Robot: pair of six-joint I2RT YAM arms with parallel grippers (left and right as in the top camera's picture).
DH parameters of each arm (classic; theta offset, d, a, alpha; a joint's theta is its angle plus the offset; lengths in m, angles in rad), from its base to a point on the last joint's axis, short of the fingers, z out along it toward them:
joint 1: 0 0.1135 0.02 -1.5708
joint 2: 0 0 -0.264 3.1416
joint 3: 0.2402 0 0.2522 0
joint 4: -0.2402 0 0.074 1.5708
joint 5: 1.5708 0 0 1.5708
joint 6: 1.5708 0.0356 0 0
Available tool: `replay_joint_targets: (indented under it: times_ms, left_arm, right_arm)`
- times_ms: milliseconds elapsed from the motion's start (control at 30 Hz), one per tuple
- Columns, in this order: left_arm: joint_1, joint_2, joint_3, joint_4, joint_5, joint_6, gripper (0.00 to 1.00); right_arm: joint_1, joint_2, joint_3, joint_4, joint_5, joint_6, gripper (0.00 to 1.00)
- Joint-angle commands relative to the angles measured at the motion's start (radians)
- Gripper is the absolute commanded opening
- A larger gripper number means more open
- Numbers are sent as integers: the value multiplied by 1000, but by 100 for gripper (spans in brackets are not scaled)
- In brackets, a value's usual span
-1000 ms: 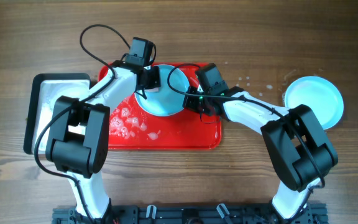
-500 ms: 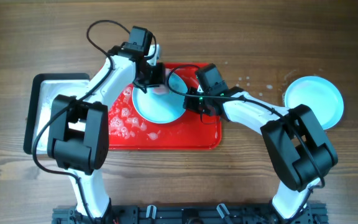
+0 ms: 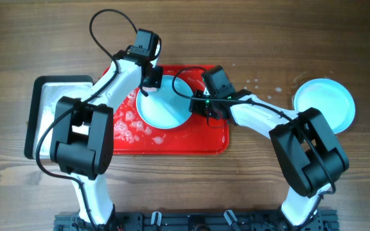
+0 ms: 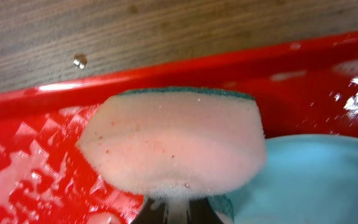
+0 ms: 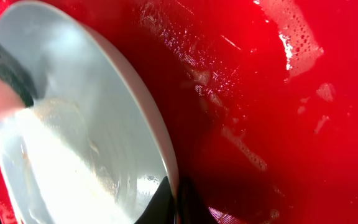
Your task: Clean dirty plates on tray and stack at the side
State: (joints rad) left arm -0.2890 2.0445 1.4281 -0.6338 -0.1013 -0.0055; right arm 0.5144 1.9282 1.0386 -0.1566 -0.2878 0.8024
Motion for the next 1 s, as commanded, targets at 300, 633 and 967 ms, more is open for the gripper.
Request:
replay_joint_targets:
  times_ms: [300,633,967]
  left_arm:
    - [-169,76,-82,-163,-388,-325,4]
    - [-267,76,-256,-103,-437,-317,4]
    - [-243,70,-254,-169,84,-212,4]
  right_arm:
    - [5,32,-18,-9,16,-14,4]
    - [5,32,-18,-8,16,-14,4]
    - [5,32,-18,-5,15,-14,4]
